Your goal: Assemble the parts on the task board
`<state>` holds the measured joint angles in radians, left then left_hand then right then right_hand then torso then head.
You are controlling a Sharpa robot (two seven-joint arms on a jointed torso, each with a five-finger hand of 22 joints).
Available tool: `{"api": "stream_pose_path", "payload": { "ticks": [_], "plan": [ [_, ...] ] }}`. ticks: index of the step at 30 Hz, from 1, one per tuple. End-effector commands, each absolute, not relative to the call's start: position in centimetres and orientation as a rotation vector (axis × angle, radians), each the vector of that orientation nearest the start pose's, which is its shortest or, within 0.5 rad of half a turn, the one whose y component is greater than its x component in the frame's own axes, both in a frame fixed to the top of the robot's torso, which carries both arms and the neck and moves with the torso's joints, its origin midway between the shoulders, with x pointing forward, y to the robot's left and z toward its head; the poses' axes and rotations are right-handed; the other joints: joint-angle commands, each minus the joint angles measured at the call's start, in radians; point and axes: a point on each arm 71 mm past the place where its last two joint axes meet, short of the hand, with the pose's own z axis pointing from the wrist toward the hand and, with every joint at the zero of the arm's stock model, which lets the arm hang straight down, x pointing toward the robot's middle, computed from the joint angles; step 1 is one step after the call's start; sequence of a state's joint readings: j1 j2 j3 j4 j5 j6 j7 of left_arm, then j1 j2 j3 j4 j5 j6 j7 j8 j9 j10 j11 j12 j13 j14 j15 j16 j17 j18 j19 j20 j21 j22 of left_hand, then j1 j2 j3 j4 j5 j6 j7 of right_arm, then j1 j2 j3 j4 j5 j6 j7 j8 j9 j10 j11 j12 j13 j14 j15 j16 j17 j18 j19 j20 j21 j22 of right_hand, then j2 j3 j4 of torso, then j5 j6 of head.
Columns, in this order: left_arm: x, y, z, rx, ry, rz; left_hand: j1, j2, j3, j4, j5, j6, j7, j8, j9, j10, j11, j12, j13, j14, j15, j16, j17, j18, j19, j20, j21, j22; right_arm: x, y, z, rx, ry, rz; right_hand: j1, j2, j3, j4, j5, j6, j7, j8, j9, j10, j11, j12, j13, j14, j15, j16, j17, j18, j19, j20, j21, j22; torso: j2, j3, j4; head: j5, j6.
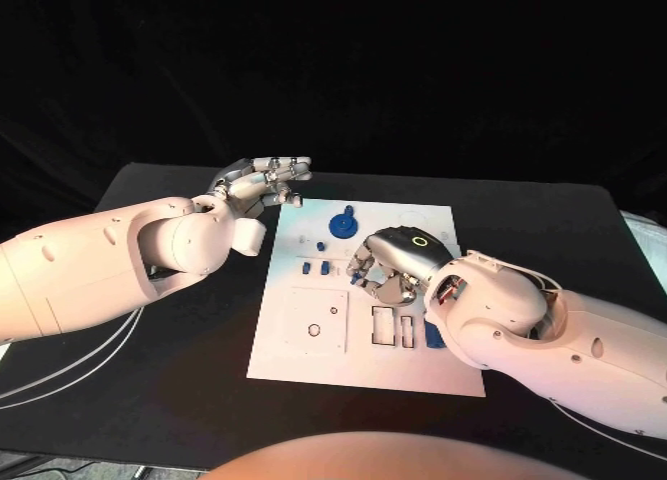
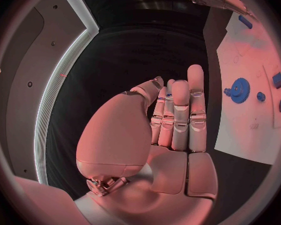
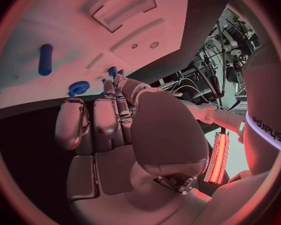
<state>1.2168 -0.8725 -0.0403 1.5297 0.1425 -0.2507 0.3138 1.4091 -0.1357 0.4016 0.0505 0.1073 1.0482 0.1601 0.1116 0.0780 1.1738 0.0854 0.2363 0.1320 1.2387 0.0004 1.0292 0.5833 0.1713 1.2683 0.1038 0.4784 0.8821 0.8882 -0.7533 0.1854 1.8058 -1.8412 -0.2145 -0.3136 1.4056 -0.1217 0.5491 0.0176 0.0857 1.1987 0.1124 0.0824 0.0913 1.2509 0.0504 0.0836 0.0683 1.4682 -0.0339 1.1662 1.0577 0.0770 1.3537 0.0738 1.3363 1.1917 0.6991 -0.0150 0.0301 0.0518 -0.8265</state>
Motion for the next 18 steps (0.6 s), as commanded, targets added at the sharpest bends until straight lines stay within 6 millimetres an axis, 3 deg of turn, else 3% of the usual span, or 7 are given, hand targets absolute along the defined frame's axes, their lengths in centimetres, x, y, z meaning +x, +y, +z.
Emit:
{"api": "stream_pose_path", "payload": {
  "ticks": [1,13,18],
  "plan": [
    [49.0,21.6,-17.6,-1.293,1.447,-1.598,0.010,0.000,0.002,-0.006,0.004,-0.003,0.007,0.005,-0.002,-0.009,0.001,0.003,0.001,-0.006,0.003,0.000,0.000,0.010,-0.004,-0.002,-0.005,-0.002,39.1,-8.5,-21.1,-0.382,1.661,0.770,0.001,0.002,0.002,-0.006,0.007,0.001,0.006,-0.002,0.002,0.003,0.005,-0.007,0.001,0.029,0.007,0.003,-0.002,0.008,0.002,0.004,0.004,-0.002,0.000,-0.0002,0.0001,0.013,-0.008],
    [48.7,21.0,-17.5,-1.288,1.459,-1.615,0.010,0.000,0.002,-0.006,0.004,-0.003,0.007,0.005,-0.002,-0.009,0.001,0.003,0.001,-0.006,0.003,0.000,0.000,0.010,-0.004,-0.002,-0.005,-0.002,38.8,-6.9,-23.5,-0.411,1.710,0.793,0.000,0.002,0.004,-0.010,0.010,-0.002,0.009,-0.005,0.002,0.002,0.008,-0.010,0.000,0.029,0.009,0.004,-0.002,0.009,-0.001,0.005,0.003,-0.005,0.000,0.0011,-0.0013,0.029,-0.018],
    [48.7,20.9,-17.5,-1.287,1.461,-1.617,0.009,0.000,0.001,-0.006,0.003,-0.003,0.007,0.005,-0.002,-0.010,0.002,0.005,0.002,-0.006,0.003,-0.001,-0.001,0.010,-0.004,-0.002,-0.005,-0.002,38.8,-6.4,-23.8,-0.418,1.712,0.798,-0.001,0.002,0.004,-0.010,0.010,-0.003,0.009,-0.005,0.002,0.001,0.008,-0.011,-0.001,0.029,0.009,0.004,-0.002,0.009,-0.001,0.006,0.003,-0.005,0.000,0.0008,-0.0004,0.029,-0.020]
  ]
}}
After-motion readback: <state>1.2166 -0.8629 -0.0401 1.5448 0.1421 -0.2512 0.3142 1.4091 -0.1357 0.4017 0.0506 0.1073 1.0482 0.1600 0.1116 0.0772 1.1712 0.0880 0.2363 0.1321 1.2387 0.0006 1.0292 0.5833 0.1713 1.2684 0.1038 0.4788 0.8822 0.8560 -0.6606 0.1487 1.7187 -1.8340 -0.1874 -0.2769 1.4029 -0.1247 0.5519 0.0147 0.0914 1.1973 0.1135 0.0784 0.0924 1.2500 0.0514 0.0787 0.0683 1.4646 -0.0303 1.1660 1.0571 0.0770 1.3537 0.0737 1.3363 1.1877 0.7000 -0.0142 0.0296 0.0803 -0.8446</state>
